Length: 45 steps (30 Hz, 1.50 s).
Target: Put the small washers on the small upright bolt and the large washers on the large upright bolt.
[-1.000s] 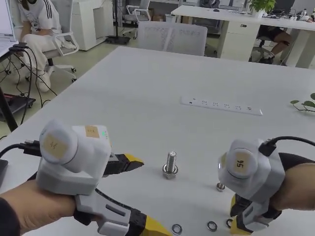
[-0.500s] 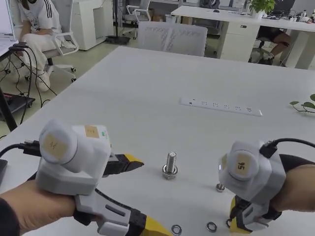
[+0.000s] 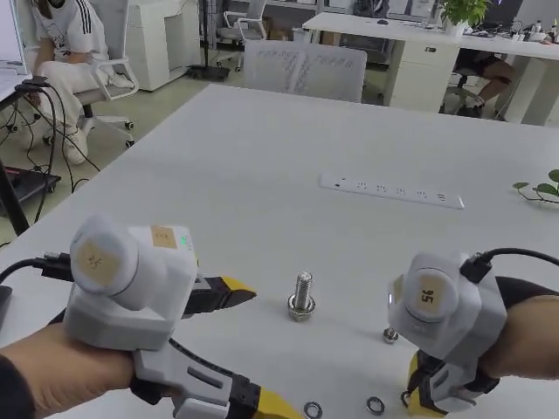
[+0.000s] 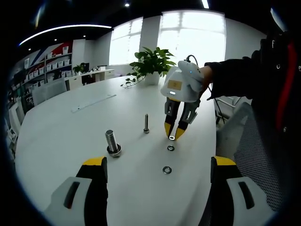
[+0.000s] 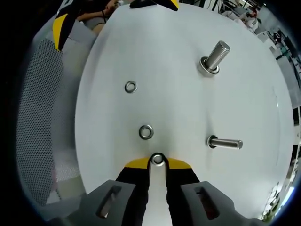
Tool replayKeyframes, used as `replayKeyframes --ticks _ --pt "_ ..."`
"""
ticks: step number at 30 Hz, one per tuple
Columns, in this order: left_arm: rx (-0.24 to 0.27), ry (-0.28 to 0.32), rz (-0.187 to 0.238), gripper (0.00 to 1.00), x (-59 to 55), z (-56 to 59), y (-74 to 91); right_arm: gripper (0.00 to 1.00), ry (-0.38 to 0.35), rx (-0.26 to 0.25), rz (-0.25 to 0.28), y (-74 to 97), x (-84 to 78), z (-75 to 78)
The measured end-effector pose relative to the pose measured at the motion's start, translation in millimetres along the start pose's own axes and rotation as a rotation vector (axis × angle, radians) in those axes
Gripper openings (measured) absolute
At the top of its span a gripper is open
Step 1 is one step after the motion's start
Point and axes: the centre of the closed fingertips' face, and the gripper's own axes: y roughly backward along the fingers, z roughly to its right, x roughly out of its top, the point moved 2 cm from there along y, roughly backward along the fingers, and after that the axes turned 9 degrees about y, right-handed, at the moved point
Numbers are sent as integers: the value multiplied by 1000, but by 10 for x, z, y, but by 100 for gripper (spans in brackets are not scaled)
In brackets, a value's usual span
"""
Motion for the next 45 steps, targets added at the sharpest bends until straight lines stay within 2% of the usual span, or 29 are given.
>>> replayKeyframes --ticks 24,33,45 --pt "-16 6 8 91 11 -10 -21 13 -22 -1 6 30 2 15" --pt "-29 0 3 91 5 -6 -19 13 -37 -7 26 146 14 39" --pt "-50 10 26 91 41 18 -45 13 -57 -30 53 350 26 113"
